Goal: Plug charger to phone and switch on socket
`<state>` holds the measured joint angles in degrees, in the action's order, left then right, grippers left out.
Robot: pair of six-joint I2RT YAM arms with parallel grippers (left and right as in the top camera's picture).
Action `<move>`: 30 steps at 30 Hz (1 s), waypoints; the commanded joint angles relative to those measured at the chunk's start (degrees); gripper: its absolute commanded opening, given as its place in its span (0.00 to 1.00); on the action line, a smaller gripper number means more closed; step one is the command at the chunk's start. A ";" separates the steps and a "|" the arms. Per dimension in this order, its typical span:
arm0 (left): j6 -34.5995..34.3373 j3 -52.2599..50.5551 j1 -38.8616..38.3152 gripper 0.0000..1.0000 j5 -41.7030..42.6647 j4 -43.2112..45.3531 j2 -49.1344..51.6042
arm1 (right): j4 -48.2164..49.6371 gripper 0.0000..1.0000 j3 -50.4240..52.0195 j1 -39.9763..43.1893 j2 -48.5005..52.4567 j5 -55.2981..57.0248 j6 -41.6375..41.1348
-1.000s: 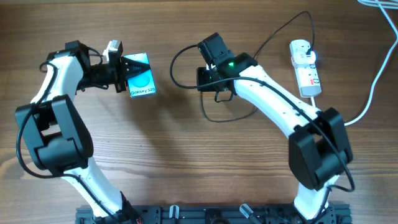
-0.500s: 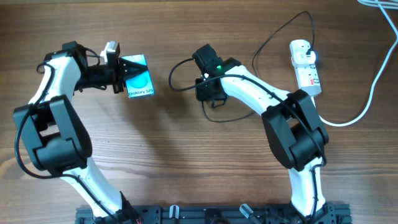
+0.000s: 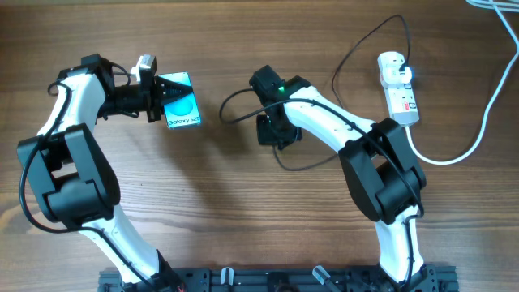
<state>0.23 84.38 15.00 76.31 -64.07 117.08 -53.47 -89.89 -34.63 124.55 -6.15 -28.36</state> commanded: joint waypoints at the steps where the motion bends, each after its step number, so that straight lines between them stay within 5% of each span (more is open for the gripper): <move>1: 1.09 0.00 0.24 0.04 1.55 -0.09 -0.94 | -7.10 0.05 1.11 -0.20 2.43 4.66 2.89; 5: 1.09 0.00 0.24 0.04 1.55 -0.07 -0.94 | -11.23 0.05 1.11 -0.22 2.43 10.25 2.93; 7: 1.09 0.00 0.24 0.04 1.55 -0.04 -0.94 | -9.90 0.41 1.11 -0.22 2.43 10.25 2.93; 10: 1.09 0.00 0.24 0.04 1.55 -0.07 -0.94 | -5.44 0.50 1.11 -0.22 2.43 10.25 2.93; 15: 1.09 0.00 0.24 0.04 1.55 -0.07 -0.94 | -3.74 0.49 1.05 1.11 2.43 11.32 3.50; 30: 1.07 0.00 0.24 0.04 0.61 -0.04 -0.94 | -1.97 0.26 1.07 5.25 2.43 6.32 5.90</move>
<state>0.23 84.38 15.00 76.29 -64.07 117.08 -56.03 -89.84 -29.45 124.49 -0.16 -23.92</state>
